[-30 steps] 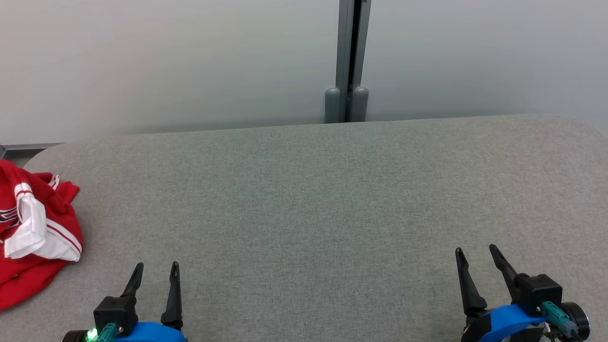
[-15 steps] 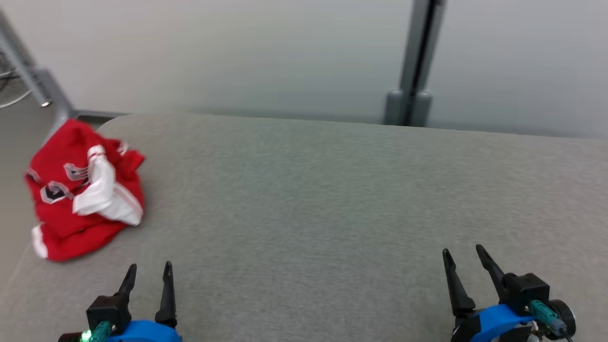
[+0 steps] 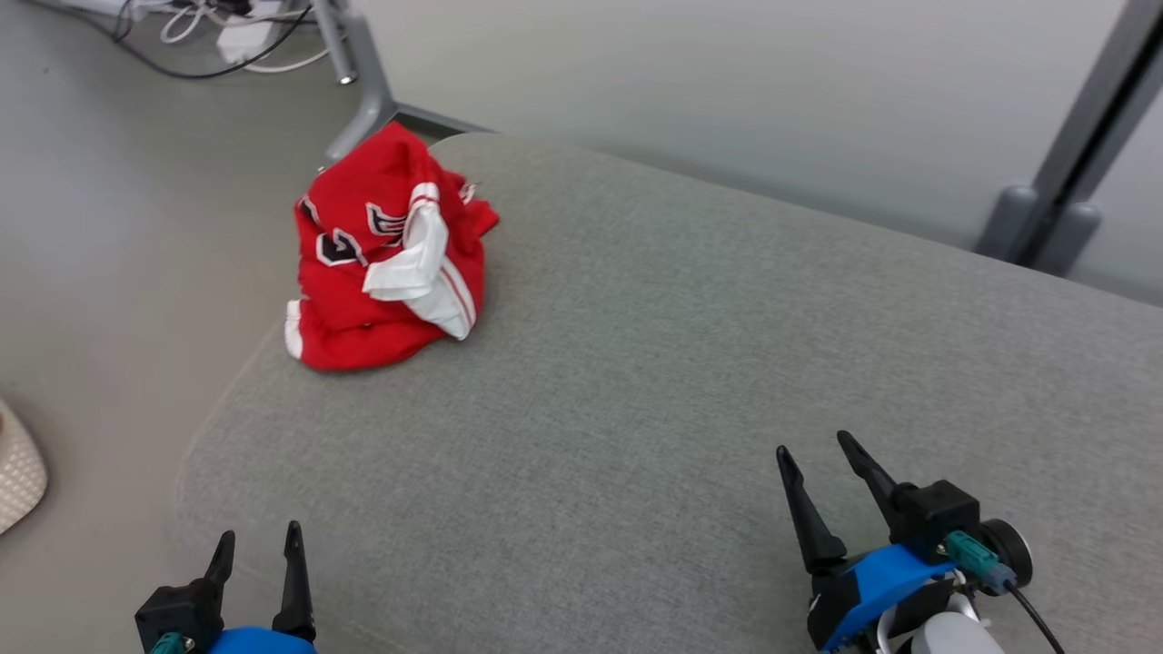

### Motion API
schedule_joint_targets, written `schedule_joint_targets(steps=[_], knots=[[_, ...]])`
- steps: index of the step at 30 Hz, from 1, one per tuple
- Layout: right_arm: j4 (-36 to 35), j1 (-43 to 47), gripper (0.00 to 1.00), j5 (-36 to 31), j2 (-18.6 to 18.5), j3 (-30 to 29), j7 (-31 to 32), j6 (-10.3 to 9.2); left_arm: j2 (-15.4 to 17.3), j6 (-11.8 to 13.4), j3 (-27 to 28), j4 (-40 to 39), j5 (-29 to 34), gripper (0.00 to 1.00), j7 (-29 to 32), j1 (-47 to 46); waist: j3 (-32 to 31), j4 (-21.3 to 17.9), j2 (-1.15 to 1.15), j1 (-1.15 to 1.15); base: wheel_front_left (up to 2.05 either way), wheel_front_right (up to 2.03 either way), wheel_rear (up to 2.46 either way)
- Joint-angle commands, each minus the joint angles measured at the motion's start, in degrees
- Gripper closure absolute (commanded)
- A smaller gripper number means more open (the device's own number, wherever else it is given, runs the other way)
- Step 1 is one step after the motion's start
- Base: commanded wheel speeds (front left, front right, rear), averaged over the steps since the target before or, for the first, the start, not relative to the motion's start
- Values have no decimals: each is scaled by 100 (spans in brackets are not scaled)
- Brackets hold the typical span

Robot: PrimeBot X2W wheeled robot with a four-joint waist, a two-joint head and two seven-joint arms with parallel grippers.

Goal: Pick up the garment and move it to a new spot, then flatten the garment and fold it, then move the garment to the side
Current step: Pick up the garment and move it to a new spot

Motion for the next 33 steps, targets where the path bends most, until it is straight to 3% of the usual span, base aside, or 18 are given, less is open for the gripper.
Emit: schedule_joint_targets(steps=[1,9,13,25,33], knots=[[30,-80,0,12,-30,55,-30,0,-6,12,39,4,13,0,-17,-11,171,218,0,0,0,0,0],[119,-267,0,-63,-29,284,-30,0,-67,12,42,72,-124,0,-17,-208,354,205,0,0,0,0,0],[118,-418,0,-187,-30,348,-30,1,127,12,-104,174,-478,0,-17,-666,612,4,0,0,0,0,0],[84,-849,0,-650,-50,386,-14,-1,1531,12,-1163,595,-1826,0,-17,-3062,1661,-715,0,0,0,0,0],[203,-978,0,-681,-129,497,24,-9,2301,12,-2305,1626,-2705,0,118,-4219,2160,-1170,0,0,0,0,0]])
